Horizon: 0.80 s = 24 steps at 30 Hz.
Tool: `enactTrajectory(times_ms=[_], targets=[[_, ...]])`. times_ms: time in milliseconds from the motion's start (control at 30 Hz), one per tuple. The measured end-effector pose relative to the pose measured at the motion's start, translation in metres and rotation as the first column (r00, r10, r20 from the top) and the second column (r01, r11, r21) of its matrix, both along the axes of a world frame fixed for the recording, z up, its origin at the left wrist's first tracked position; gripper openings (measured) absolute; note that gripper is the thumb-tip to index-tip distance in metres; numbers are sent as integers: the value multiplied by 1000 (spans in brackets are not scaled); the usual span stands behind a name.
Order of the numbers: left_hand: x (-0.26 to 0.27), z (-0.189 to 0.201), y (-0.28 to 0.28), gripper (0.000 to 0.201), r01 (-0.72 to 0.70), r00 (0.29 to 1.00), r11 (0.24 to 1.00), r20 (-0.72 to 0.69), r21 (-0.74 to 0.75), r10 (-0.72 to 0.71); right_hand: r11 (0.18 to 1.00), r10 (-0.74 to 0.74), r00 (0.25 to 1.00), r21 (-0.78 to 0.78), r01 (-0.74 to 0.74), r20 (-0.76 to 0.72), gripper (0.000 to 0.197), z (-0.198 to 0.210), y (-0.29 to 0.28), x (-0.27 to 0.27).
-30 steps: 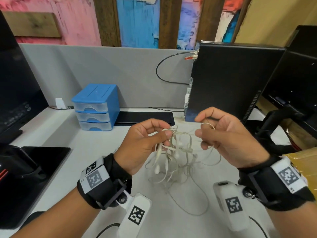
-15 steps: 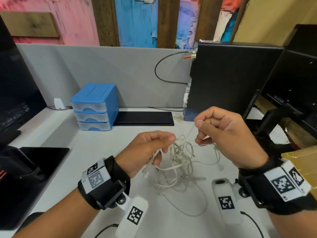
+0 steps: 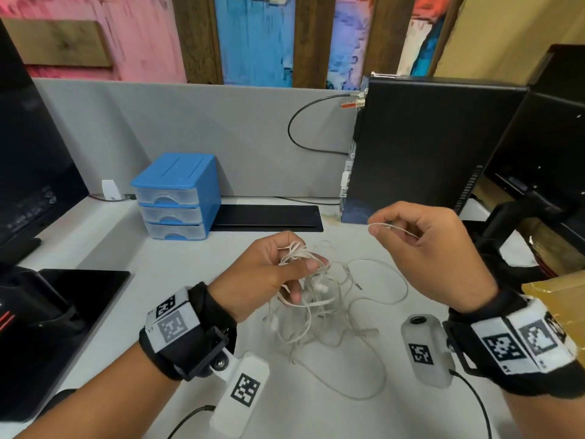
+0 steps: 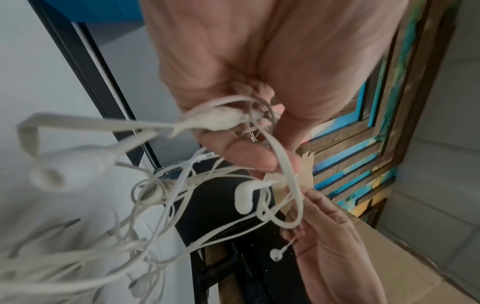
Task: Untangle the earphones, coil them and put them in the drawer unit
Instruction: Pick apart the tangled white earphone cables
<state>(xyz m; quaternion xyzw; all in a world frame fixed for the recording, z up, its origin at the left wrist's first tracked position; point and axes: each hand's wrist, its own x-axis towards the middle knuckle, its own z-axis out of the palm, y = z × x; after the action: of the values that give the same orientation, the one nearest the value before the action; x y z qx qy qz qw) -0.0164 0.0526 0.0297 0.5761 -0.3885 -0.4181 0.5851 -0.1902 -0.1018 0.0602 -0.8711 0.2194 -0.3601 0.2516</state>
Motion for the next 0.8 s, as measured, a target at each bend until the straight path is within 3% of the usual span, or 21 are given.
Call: enactTrajectory(times_ms=[200,433,600,800], targets=[[2,7,4,14,-25,1000,994,-11,-102,24,907,269,963,347,-240,-36,5,2,14,3],[-3,12,4,17,-94,994,976,32,-194,102,855,357,933,418,-308,-43,4,-5,23,9],[-2,13,5,17,-141,989,964,10,-226,147,848,361,932,422,-321,-17,15,-7,27,12],[-4,13,4,17,-167,986,961,-7,-220,170,736,417,891,507,-448,181,10,-9,38,15]])
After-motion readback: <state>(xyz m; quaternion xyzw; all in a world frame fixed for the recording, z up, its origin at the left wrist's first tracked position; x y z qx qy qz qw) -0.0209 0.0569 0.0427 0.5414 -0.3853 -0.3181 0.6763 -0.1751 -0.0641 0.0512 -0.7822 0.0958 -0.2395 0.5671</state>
